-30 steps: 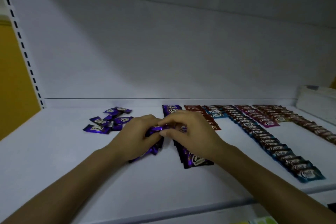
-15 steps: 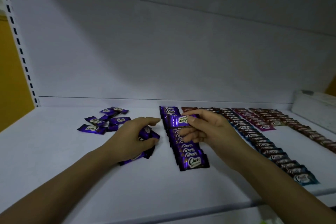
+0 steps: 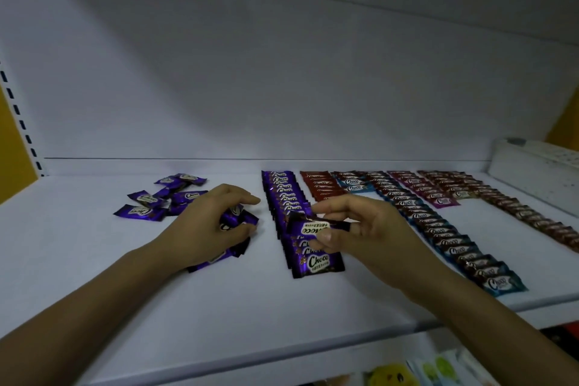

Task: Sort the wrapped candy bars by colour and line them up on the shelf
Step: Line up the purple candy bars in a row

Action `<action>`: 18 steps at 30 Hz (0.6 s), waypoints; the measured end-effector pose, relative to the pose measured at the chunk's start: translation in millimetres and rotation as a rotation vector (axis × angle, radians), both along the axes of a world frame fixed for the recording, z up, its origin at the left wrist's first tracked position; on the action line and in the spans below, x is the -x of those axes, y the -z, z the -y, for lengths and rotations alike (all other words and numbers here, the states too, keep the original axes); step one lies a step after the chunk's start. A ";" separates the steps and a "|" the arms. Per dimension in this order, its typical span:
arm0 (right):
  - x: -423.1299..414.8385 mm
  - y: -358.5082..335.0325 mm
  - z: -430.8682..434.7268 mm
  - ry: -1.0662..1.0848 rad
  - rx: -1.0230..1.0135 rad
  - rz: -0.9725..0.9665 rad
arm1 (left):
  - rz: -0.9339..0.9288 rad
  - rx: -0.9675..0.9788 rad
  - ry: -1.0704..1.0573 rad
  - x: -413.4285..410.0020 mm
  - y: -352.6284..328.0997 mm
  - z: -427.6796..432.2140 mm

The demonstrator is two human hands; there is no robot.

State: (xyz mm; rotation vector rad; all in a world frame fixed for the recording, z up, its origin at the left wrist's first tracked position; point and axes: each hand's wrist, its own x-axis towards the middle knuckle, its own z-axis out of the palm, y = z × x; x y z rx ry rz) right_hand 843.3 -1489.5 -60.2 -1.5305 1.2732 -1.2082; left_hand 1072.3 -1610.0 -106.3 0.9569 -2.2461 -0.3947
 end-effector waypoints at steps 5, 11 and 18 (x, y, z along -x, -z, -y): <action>8.2 -5.1 -12.2 0.039 0.144 -0.242 | 0.018 0.022 -0.005 -0.9 1.9 1.7; 22.5 -17.8 -13.3 0.078 0.120 -0.190 | 0.033 0.024 -0.015 -0.9 2.0 1.4; 20.4 -12.2 -17.2 -0.152 0.076 -0.722 | 0.042 0.032 -0.017 -1.2 1.0 1.1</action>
